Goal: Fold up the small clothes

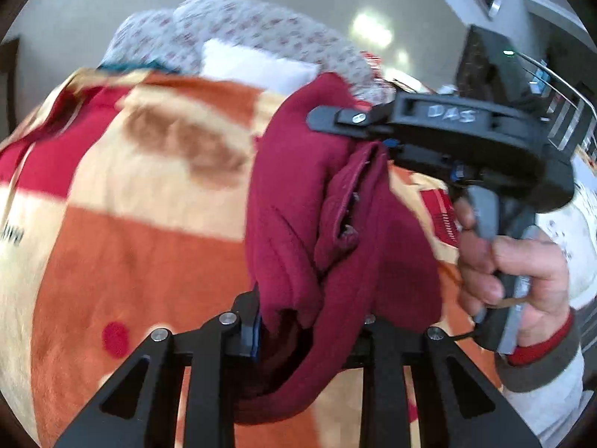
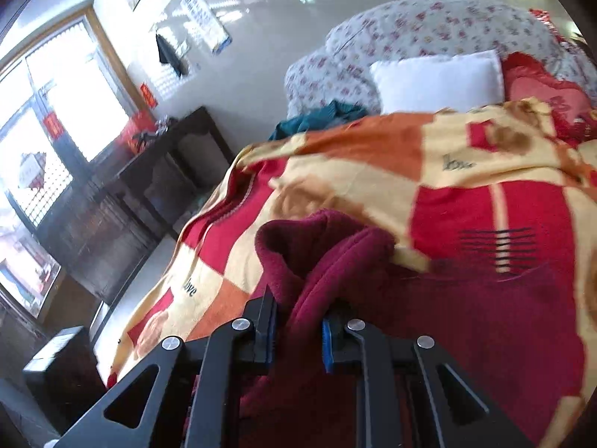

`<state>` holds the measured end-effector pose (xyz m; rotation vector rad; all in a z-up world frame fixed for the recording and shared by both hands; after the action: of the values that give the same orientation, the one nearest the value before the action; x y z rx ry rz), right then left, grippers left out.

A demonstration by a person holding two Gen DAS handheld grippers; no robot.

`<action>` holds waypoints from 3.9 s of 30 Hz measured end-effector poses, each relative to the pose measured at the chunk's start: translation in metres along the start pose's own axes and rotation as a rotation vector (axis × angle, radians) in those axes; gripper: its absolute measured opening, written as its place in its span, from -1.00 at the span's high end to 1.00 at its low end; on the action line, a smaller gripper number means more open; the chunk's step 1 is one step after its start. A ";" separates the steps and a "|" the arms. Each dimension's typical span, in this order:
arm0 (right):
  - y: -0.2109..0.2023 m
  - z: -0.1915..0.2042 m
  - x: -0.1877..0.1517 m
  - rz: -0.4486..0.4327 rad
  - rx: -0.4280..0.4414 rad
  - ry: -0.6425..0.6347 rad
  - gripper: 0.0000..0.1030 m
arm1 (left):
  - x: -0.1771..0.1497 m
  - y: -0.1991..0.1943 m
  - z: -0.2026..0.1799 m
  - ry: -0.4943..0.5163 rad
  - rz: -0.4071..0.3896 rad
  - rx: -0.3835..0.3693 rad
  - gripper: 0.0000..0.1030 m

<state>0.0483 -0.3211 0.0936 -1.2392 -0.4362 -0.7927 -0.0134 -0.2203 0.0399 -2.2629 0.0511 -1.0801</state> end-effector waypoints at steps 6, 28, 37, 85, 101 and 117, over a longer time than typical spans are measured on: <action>-0.048 -0.071 0.000 -0.033 -0.087 0.027 0.67 | 0.008 0.054 -0.087 0.149 0.066 -0.058 0.50; -0.076 -0.175 -0.042 -0.037 -0.148 0.245 -0.34 | -0.031 0.066 -0.115 0.254 0.109 -0.012 -0.50; -0.042 -0.141 -0.053 0.081 -0.299 -0.023 0.47 | -0.050 0.107 -0.127 0.207 0.190 -0.104 -0.50; -0.043 -0.176 -0.134 0.012 -0.038 0.235 -0.43 | -0.033 0.132 -0.009 -0.223 0.127 -0.171 -0.63; -0.100 -0.081 -0.144 0.005 0.098 0.213 -0.07 | -0.033 0.028 -0.045 -0.030 0.127 -0.118 -0.14; -0.105 -0.045 -0.215 0.088 -0.008 0.211 -0.32 | -0.129 -0.046 0.002 -0.090 0.152 0.106 -0.19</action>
<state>-0.1775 -0.3123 0.0032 -1.1604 -0.2060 -0.8406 -0.1079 -0.1452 -0.0242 -2.1717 0.1243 -0.8798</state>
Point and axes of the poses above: each gripper's, at about its wrist camera, not at the fingertips, and y roughly the way its jaws point, z to its left, x to its top, the point moved 9 cm from there along y, roughly the way its jaws point, and after that the axes turned 9 degrees about -x, right-handed, at the moved point
